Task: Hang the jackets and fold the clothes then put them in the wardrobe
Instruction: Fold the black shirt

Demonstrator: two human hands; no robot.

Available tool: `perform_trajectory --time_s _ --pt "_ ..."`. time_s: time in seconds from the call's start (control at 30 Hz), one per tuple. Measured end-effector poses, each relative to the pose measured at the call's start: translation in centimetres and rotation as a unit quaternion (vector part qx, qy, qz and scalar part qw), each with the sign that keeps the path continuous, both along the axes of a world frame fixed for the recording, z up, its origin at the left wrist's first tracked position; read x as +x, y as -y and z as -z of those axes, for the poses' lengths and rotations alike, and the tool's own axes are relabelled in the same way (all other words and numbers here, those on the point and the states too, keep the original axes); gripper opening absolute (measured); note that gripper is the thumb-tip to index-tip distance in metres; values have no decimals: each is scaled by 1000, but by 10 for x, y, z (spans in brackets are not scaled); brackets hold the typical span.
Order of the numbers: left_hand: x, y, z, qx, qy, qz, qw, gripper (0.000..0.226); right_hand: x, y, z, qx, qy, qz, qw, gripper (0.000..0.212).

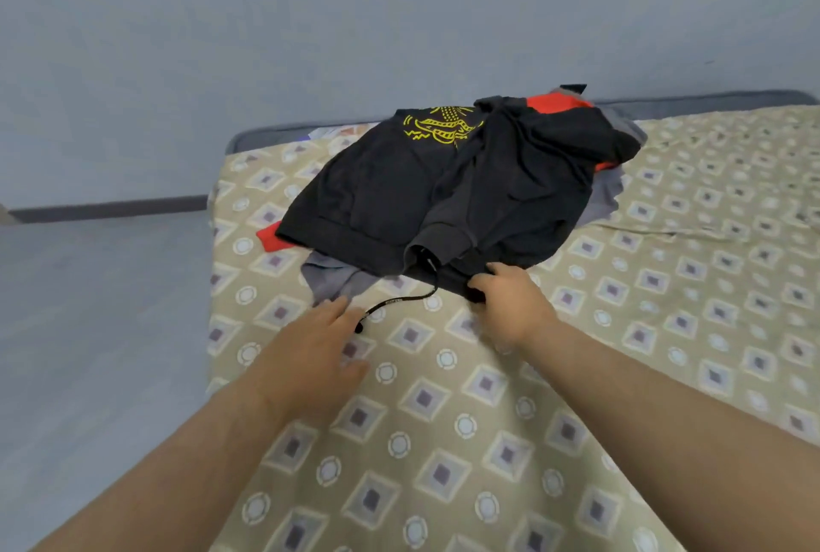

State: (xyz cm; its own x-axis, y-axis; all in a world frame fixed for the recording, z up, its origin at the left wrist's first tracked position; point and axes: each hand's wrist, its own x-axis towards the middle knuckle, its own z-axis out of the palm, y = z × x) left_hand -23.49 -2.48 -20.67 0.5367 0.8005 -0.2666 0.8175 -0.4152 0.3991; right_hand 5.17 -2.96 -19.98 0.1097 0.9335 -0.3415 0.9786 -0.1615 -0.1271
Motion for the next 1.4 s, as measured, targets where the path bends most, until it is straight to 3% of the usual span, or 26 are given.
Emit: perform_trajectory --time_s 0.13,0.27,0.43,0.57,0.67,0.73,0.8,0.9,0.97,1.07,1.2,1.33,1.4 --pt "0 26 35 71 -56 -30 995 77 3 11 6 99 24 -26 994 26" --pt "7 53 43 105 -7 -98 990 75 -6 32 -2 116 -41 3 992 20" --pt "13 95 31 23 130 -197 972 66 -41 88 -4 99 -231 83 964 39" --pt "16 148 11 -70 245 -251 934 54 -61 131 -7 121 -341 90 928 14" --pt "21 183 -3 -103 299 -272 909 48 -67 166 -24 148 -362 67 918 4" --pt "25 206 -21 -144 353 -290 878 39 -74 197 -39 140 -383 29 912 11" --pt "27 231 -41 -207 429 -316 820 24 -87 234 -56 119 -392 -20 912 20" --pt "24 271 -68 -246 478 -365 760 22 -111 289 -75 100 -411 -63 904 32" --pt "17 301 -79 -248 493 -407 728 32 -128 326 -82 86 -430 -81 895 23" --pt "-3 343 -94 -230 536 -455 673 25 -148 381 -85 69 -446 -116 885 9" --pt "-27 391 -110 -170 529 -428 713 64 -155 434 -100 50 -453 -175 873 23" --pt "-46 424 -142 -134 488 -351 788 76 -142 437 -149 250 -478 -103 836 15" --pt "-57 437 -162 -124 462 -292 828 75 -140 425 -182 302 -475 -73 823 18"
